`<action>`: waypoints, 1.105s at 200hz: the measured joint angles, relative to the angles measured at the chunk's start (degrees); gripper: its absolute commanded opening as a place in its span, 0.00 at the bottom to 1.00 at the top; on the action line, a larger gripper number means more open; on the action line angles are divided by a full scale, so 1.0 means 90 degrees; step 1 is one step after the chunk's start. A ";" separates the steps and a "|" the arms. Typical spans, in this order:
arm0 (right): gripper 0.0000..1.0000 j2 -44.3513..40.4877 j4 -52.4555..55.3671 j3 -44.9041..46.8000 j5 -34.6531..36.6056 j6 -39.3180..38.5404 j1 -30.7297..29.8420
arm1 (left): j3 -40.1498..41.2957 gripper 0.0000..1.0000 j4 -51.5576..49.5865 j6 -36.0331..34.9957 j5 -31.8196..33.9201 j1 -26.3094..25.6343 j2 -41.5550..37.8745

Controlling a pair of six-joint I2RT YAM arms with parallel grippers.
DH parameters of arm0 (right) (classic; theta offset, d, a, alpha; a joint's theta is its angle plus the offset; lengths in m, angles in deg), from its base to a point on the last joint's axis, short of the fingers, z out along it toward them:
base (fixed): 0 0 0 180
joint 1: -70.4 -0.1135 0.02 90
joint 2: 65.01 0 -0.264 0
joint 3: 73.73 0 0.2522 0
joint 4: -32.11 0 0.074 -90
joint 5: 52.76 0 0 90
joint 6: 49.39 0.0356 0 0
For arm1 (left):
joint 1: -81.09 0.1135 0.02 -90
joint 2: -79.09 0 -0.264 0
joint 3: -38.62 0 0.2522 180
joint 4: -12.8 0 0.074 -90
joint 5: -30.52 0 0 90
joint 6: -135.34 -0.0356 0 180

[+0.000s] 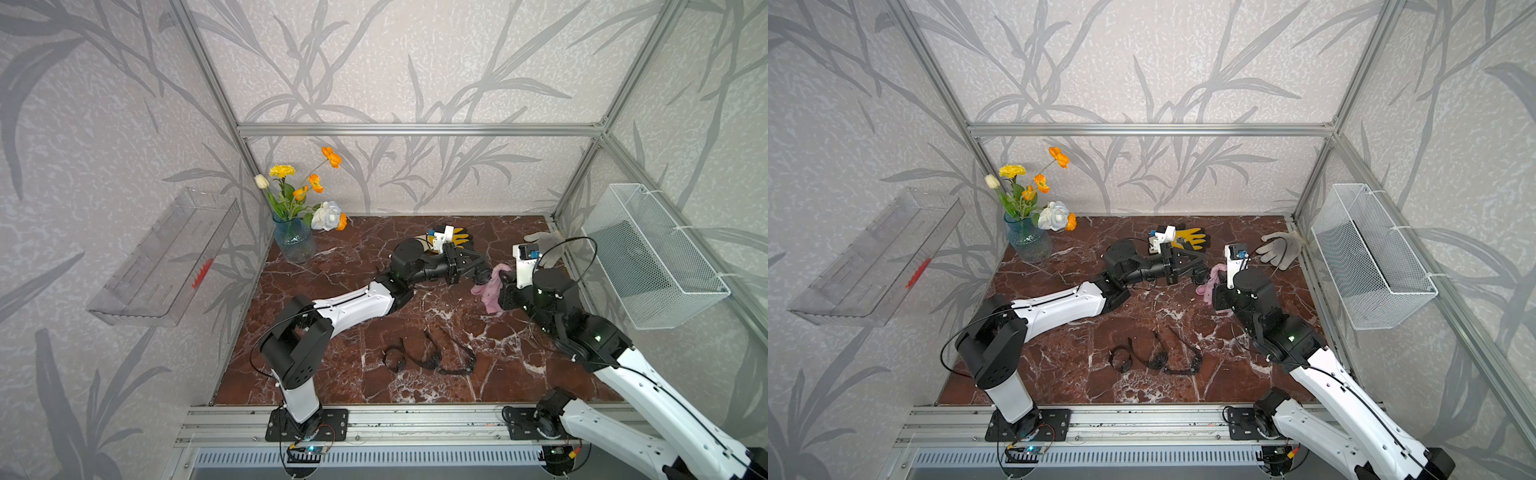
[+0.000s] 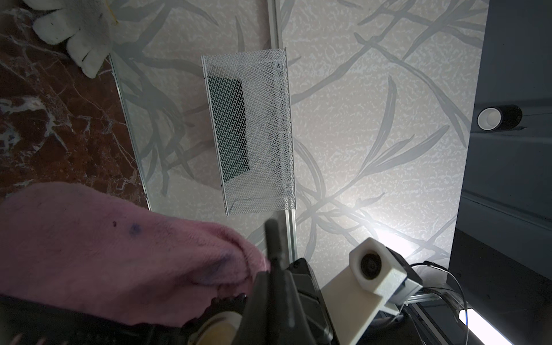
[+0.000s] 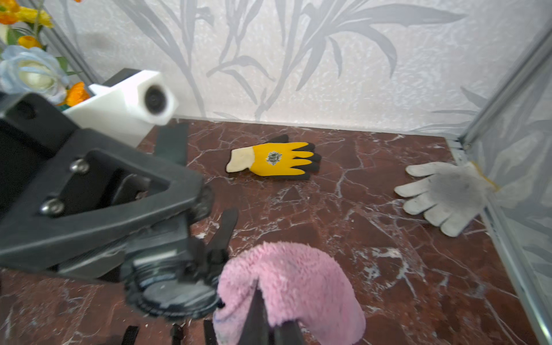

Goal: Wipe the watch dial
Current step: Wipe the dirt from the watch dial.

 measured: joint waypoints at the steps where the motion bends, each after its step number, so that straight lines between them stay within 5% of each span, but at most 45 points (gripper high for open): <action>1: 0.00 -0.0007 0.0010 0.0000 0.0015 0.0000 0.0005 | 0.0002 0.00 -0.0002 0.0002 -0.0005 0.0000 0.0000; 53: 0.00 -0.0602 0.0602 -0.0005 0.0270 -0.0032 0.0391 | 0.0085 0.00 -0.0007 0.0080 -0.0124 0.0046 -0.0039; 124: 0.00 -0.0595 -0.0299 0.0488 -0.2424 -0.0112 0.0415 | 0.0085 0.00 -0.0010 0.0129 -0.0134 0.0056 -0.0039; 192: 0.00 -0.0175 -0.1409 0.0763 -0.3517 0.0209 0.0423 | 0.0087 0.00 -0.0010 0.0129 -0.0075 0.0107 -0.0039; 221: 0.00 -0.0075 -0.1486 0.0765 -0.3388 0.0270 0.0338 | 0.0097 0.00 -0.0012 0.0129 -0.0063 0.0151 -0.0039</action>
